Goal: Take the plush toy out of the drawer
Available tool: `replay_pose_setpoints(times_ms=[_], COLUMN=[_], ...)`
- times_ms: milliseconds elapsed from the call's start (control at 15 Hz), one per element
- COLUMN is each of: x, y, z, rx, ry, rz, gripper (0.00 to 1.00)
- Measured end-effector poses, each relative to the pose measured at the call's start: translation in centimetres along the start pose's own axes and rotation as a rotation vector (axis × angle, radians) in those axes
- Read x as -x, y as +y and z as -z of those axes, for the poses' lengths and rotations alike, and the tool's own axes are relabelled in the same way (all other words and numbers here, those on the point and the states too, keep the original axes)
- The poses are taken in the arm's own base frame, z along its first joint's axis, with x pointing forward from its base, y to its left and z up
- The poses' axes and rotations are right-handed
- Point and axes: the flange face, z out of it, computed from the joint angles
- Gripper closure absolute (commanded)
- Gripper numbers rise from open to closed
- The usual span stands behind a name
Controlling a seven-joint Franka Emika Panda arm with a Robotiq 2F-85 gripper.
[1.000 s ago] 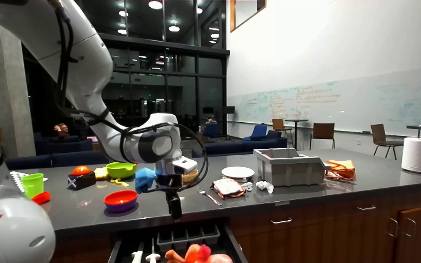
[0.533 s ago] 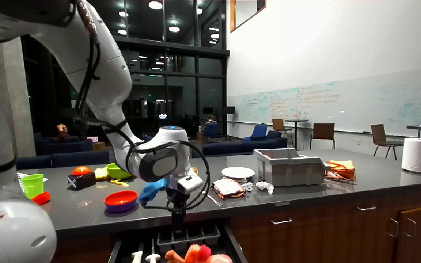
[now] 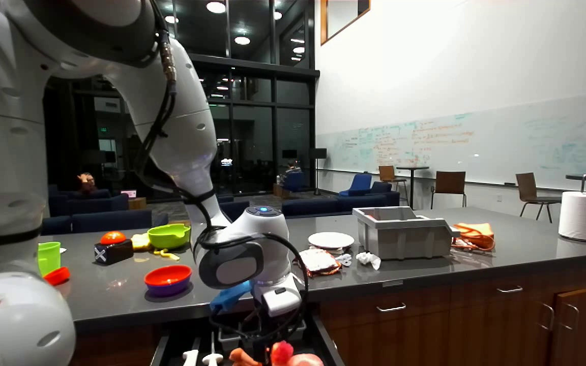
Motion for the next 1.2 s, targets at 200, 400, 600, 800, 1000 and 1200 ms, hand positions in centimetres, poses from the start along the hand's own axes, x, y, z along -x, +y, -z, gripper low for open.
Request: replay_pose_setpoints(times_ms=[200, 400, 600, 800, 1000, 1200], x=[-0.8, -0.9, -0.7, -0.1, 0.4, 0.8], y=[1.5, 2.4, 2.8, 2.7, 2.6, 2.7], z=[-1.0, -1.4, -1.3, -1.2, -1.1, -1.2], rx=[0.008, -0.002, -0.036, -0.079, -0.116, -0.151], ry=[-0.026, -0.044, -0.062, -0.075, -0.083, -0.086], rz=[-0.080, -0.117, -0.115, -0.091, -0.056, -0.015], gripper=[0.00, 0.00, 0.00, 0.00, 0.00, 0.00])
